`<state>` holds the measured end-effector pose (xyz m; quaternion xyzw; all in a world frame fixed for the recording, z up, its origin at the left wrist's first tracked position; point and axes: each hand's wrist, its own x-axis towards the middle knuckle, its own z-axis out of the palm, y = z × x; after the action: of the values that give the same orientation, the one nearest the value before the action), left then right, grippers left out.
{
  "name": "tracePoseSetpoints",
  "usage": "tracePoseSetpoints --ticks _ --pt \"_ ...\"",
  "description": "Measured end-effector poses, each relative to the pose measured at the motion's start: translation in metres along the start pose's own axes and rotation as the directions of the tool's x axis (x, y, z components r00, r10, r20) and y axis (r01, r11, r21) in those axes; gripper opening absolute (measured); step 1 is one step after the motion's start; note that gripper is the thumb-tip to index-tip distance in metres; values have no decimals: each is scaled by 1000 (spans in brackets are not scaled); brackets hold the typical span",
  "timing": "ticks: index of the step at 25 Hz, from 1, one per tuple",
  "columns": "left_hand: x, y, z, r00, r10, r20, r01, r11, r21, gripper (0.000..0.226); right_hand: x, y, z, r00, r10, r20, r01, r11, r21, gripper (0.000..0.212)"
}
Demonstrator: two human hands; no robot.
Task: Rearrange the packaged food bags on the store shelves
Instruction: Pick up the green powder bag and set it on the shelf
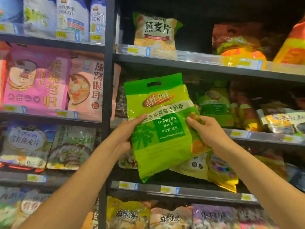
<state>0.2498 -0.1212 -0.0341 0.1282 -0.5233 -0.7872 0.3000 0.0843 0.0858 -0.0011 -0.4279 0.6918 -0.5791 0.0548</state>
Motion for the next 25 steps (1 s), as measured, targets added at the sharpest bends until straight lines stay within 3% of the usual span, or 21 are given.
tracePoseSetpoints --ticks 3,6,10,18,22,25 --pt "-6 -40 5 989 107 -102 -110 994 -19 44 -30 38 -3 999 15 -38 -13 998 55 23" --pt "-17 -70 14 983 143 -115 -143 990 12 31 -56 78 -9 995 68 -72 -59 990 125 23" --pt "-24 -105 35 977 182 -112 -173 981 89 36 -92 120 -27 984 172 -54 -155 961 230 19" --pt "-26 -162 123 985 165 -49 -157 977 145 32 -132 166 -117 987 137 -81 -121 976 180 19" --pt "-19 -180 181 983 182 -20 -176 969 175 31 -136 185 -176 992 108 -62 -94 976 196 40" --pt "-14 -189 225 978 206 -13 -200 961 193 23 -136 197 -218 995 80 -54 -69 982 176 27"
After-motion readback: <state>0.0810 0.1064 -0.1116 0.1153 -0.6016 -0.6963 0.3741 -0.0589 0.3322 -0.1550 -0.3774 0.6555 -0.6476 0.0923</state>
